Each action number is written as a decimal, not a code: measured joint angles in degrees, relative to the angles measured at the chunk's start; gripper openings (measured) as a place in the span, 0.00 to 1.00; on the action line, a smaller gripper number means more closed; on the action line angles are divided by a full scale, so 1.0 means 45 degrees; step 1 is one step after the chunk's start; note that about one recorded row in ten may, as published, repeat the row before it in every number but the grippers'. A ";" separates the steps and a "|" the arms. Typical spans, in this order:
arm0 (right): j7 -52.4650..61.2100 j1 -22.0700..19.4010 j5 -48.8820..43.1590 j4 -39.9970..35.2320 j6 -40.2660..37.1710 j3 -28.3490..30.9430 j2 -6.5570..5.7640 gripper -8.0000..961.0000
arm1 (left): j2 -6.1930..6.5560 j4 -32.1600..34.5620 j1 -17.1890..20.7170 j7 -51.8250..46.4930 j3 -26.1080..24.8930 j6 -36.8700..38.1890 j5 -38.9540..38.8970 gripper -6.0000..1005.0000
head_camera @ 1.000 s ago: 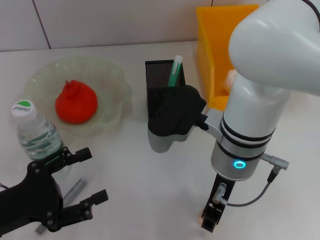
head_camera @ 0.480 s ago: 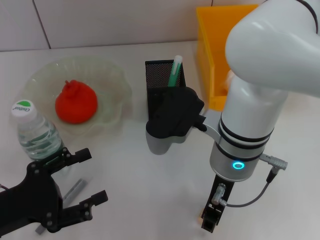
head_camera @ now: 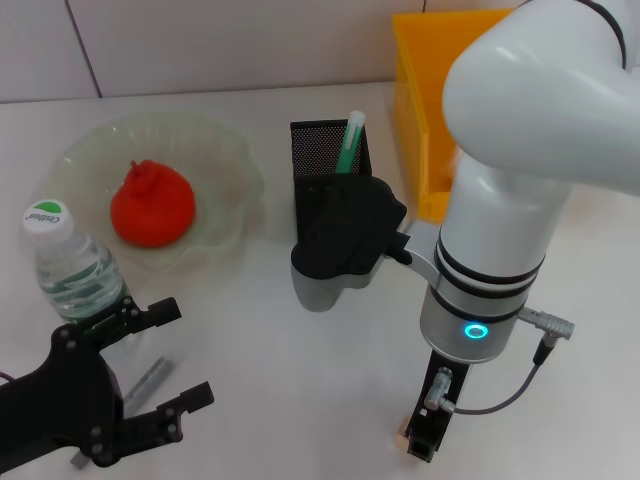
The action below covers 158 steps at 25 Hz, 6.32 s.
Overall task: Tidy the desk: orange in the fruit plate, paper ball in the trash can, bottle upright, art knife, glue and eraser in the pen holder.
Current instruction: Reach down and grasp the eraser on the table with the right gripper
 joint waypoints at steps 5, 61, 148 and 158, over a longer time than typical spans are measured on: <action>-0.0001 0.0007 0.0011 0.0002 0.0006 0.0003 0.0000 0.43 | 0.0002 0.0000 0.0000 0.0000 0.0000 -0.0001 0.0000 0.81; -0.0042 0.0422 0.0281 -0.0018 -0.0036 -0.0117 0.0001 0.38 | 0.0002 0.0080 -0.0030 -0.0018 -0.0019 0.0000 0.0019 0.81; 0.0030 0.1198 0.0071 0.0598 0.0443 -0.1549 0.0000 0.54 | 0.0002 0.0098 -0.0016 0.0006 0.0013 0.0110 0.0019 0.80; 0.0029 0.1198 0.0134 0.0491 0.0467 -0.1560 0.0000 0.53 | -0.0011 0.0098 -0.0023 0.0007 0.0000 0.0116 0.0020 0.80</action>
